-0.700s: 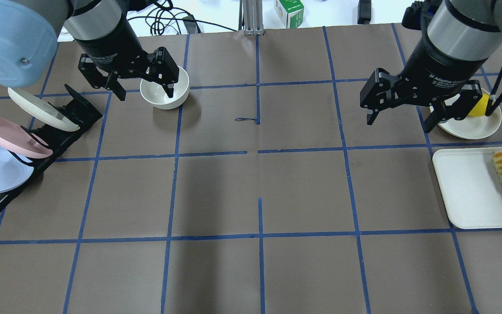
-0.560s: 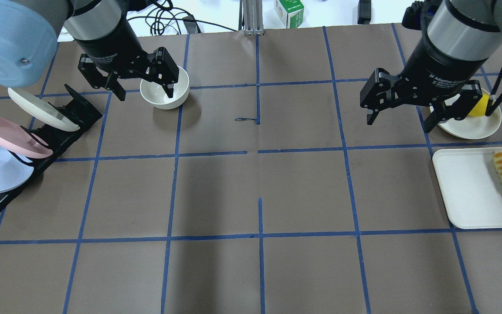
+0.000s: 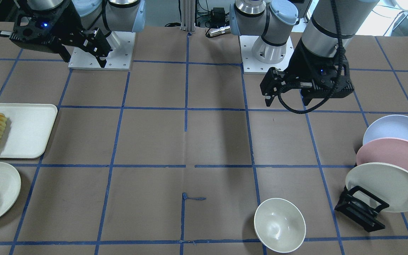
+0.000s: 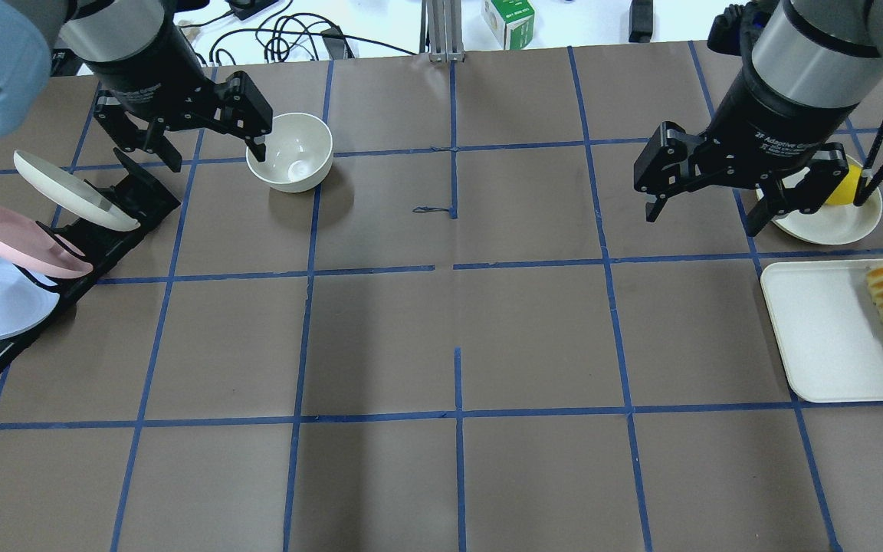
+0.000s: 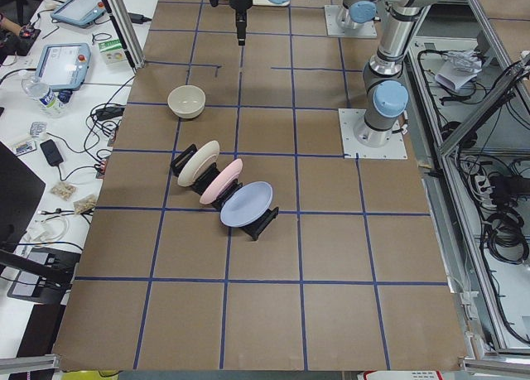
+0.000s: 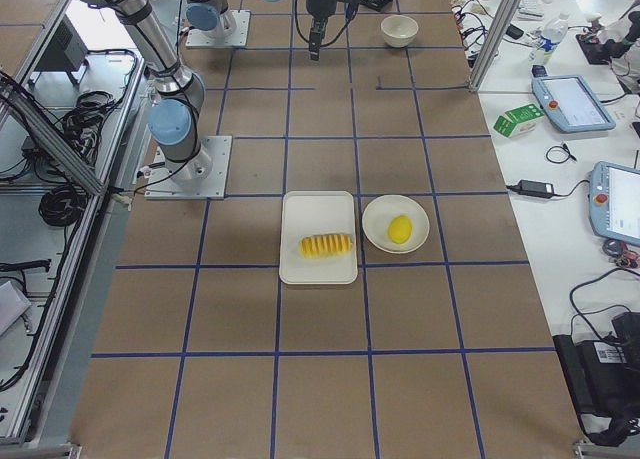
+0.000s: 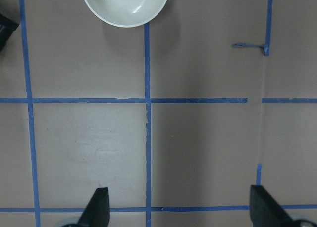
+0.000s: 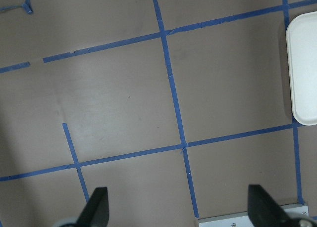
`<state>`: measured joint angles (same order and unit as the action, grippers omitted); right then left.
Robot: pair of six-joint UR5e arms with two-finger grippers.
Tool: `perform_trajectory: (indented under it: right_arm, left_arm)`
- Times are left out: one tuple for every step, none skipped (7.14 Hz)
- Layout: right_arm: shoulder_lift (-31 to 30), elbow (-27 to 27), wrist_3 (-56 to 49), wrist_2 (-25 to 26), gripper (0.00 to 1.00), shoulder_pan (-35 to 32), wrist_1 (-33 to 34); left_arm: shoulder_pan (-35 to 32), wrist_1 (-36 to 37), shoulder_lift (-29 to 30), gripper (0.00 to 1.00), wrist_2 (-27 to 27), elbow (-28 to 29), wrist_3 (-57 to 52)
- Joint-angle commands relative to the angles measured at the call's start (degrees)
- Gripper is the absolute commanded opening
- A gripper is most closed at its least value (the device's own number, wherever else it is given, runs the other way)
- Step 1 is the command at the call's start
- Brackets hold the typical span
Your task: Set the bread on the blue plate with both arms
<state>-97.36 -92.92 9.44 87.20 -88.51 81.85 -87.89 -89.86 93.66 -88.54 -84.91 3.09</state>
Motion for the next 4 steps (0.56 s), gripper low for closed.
perform_trajectory:
  right_arm:
    - [0.42, -0.16, -0.55, -0.1, 1.0, 0.44, -0.11]
    - [0.68, -1.12, -0.82, 0.07, 1.0, 0.62, -0.03]
    - [0.68, -2.6, -0.56, 1.81, 1.0, 1.58, 0.93]
    - [0.59, -3.58, -0.04, 5.66, 1.0, 5.68, 0.94]
  left_arm:
    - [6.56, 0.21, -1.63, 1.0, -6.06, 0.53, -0.62]
    - [9.72, 0.12, -1.99, 1.0, -14.21, 1.06, -1.84]
    - [13.58, 0.47, -2.42, 1.0, -15.86, 1.06, -2.99]
    - [19.37, 0.91, -2.43, 1.0, -15.79, 1.32, -3.26]
